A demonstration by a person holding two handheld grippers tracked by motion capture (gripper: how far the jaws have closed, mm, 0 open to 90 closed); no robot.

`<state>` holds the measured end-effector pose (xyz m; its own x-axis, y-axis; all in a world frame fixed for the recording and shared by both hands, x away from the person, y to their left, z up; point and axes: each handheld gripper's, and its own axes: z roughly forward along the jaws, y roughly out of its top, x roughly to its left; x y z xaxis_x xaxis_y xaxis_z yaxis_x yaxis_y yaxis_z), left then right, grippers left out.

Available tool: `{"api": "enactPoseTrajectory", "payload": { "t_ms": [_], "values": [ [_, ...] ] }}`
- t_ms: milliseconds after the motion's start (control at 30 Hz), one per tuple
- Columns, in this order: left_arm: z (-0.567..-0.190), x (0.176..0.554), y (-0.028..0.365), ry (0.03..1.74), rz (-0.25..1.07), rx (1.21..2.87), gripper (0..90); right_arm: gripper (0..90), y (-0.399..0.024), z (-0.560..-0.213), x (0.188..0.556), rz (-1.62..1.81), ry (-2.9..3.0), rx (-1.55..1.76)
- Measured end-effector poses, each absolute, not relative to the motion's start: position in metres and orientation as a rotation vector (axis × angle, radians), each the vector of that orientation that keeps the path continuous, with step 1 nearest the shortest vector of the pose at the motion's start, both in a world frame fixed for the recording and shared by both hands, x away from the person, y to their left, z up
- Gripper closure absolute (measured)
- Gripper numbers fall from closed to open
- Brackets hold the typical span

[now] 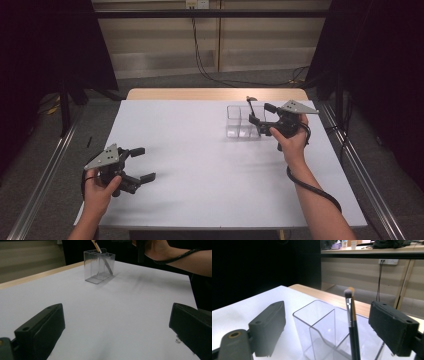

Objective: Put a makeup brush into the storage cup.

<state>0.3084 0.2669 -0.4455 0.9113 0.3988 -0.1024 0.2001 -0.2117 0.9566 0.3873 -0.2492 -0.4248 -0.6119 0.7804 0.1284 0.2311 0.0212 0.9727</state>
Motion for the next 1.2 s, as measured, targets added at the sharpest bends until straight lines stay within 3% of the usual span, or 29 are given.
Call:
{"api": "enactPoseTrajectory", "payload": {
  "t_ms": [700,1200],
  "values": [
    [-0.446,0.308,0.267,0.453,0.196,1.798,0.1,4.0,-0.248,-0.430,0.372,1.640,1.917,0.967],
    [-0.446,0.308,0.267,0.454,0.195,1.797,0.1,3.7,-0.248,-0.432,0.360,1.629,1.945,0.947]
  ]
}}
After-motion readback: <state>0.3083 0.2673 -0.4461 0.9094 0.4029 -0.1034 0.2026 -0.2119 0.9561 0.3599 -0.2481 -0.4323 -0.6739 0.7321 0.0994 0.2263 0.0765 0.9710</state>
